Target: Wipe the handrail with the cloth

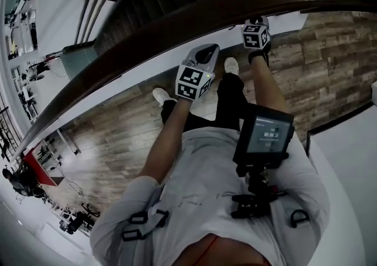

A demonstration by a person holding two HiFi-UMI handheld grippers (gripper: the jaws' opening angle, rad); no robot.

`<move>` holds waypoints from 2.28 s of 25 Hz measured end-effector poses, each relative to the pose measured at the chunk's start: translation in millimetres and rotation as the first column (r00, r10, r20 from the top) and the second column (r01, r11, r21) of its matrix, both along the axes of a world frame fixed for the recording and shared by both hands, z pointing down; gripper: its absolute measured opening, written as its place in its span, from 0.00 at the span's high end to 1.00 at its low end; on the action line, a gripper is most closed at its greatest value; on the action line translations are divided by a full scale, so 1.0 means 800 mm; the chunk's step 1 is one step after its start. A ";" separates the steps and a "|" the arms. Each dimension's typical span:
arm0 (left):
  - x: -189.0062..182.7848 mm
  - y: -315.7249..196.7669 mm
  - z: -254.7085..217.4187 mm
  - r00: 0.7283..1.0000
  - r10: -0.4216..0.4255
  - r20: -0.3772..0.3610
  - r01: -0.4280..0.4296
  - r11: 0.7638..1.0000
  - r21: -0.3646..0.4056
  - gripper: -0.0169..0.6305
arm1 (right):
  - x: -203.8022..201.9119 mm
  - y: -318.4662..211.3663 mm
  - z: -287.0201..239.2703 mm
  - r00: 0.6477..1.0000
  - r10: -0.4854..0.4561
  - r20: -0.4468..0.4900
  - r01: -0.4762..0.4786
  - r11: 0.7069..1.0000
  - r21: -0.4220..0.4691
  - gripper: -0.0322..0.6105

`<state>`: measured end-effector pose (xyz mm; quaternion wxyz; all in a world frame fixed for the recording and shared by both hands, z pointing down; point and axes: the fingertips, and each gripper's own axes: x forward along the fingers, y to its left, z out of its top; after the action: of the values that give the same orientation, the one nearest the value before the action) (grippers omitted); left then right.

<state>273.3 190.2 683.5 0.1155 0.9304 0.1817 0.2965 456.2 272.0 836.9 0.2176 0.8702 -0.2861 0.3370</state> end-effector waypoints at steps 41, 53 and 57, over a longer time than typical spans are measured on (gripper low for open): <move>-0.221 -0.003 -0.272 0.909 -0.240 -0.341 0.282 0.956 0.078 0.97 | -0.293 0.067 -0.364 0.968 -0.065 -0.241 0.157 0.909 0.387 0.87; -0.428 -0.074 -0.357 0.811 -0.352 -0.468 0.433 0.898 0.073 0.97 | -0.564 -0.103 -0.551 0.783 -0.368 -0.502 0.584 0.712 0.389 0.86; -0.440 -0.094 -0.379 0.775 -0.377 -0.507 0.478 0.875 0.080 0.97 | -0.573 -0.116 -0.563 0.759 -0.385 -0.525 0.611 0.700 0.369 0.87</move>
<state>-78.6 114.9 380.7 0.0359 0.9975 -0.0443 0.0412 -2.0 178.9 386.8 0.1138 0.8314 -0.5437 -0.0170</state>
